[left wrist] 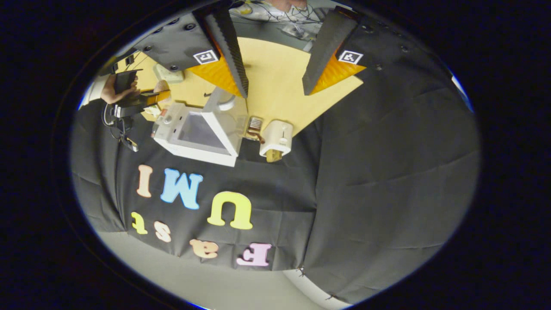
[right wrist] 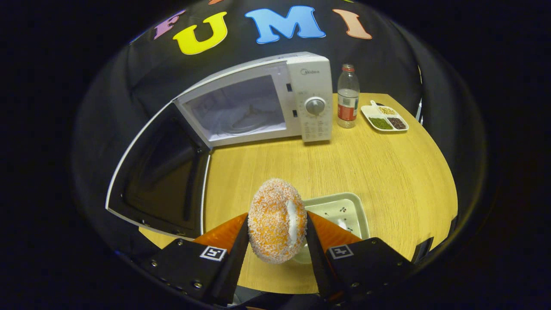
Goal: Open the microwave oven with the left hand, put the food in, and close the microwave oven.
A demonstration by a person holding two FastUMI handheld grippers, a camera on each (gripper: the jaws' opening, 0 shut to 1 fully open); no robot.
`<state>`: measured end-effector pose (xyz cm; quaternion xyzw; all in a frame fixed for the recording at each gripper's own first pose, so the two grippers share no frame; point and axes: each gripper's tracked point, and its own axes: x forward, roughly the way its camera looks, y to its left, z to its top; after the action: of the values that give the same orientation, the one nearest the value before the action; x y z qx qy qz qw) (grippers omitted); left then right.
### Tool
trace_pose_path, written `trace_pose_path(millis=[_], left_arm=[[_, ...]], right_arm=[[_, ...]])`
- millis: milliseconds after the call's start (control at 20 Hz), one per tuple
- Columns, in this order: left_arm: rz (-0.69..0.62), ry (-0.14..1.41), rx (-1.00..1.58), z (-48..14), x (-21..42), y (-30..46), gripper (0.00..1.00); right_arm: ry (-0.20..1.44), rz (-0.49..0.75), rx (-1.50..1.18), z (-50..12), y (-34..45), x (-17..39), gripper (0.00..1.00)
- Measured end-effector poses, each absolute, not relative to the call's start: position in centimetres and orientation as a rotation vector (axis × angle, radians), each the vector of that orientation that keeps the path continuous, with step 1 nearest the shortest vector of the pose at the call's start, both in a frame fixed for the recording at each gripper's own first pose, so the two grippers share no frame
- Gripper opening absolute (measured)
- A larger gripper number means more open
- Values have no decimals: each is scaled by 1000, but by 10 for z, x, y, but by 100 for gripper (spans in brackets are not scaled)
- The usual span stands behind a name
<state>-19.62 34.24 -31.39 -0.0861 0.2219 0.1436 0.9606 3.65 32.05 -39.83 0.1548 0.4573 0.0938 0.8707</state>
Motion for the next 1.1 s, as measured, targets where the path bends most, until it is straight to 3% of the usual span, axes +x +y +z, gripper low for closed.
trace_pose_path(millis=[100,150,400,450,550,1100], left_arm=[[294,427,-162,-299,-193,343,86],[290,419,-154,-295,-191,341,81],[305,413,-125,-284,-184,331,81],[321,416,-124,-281,-183,331,91],[348,429,-130,-281,-185,325,80],[493,531,-120,-293,-184,312,86]], right_arm=[[929,213,333,-387,335,53,71],[920,221,342,-384,344,59,71],[901,257,390,-385,378,96,71],[897,258,409,-386,384,103,71],[885,256,445,-390,395,121,71],[788,246,612,-417,451,214,71]])
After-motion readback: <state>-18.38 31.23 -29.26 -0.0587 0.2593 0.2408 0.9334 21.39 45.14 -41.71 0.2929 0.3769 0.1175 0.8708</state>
